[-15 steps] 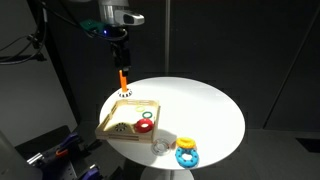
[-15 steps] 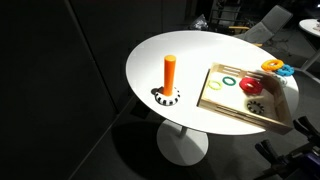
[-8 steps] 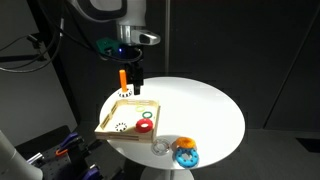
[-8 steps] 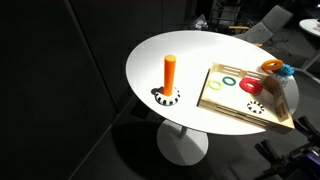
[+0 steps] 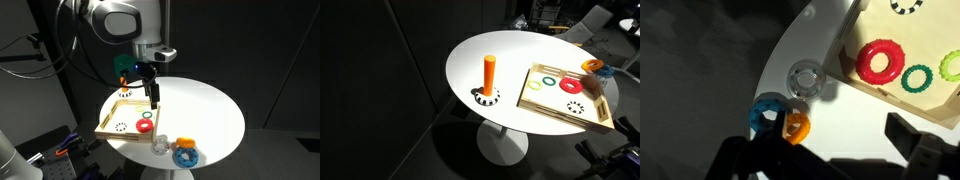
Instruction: Pick up the clear ring from the table and place it in the wooden tray
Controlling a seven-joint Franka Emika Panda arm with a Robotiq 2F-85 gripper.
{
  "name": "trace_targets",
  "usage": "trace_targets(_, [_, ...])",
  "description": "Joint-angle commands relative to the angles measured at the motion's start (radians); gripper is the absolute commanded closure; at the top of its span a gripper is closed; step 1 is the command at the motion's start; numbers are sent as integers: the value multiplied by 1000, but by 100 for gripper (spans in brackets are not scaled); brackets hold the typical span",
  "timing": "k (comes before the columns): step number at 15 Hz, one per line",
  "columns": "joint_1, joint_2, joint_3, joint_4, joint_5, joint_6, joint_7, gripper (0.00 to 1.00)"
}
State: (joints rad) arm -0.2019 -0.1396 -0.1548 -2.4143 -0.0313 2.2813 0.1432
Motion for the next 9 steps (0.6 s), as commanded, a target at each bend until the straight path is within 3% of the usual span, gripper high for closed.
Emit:
trace_targets(1, [3,6,-7,2,1,9,4,0])
trace_targets(6, [5,9,-8,1,1,10,4,0])
trace_targets(9, [-12,63,-6,30,-48,46,111,0])
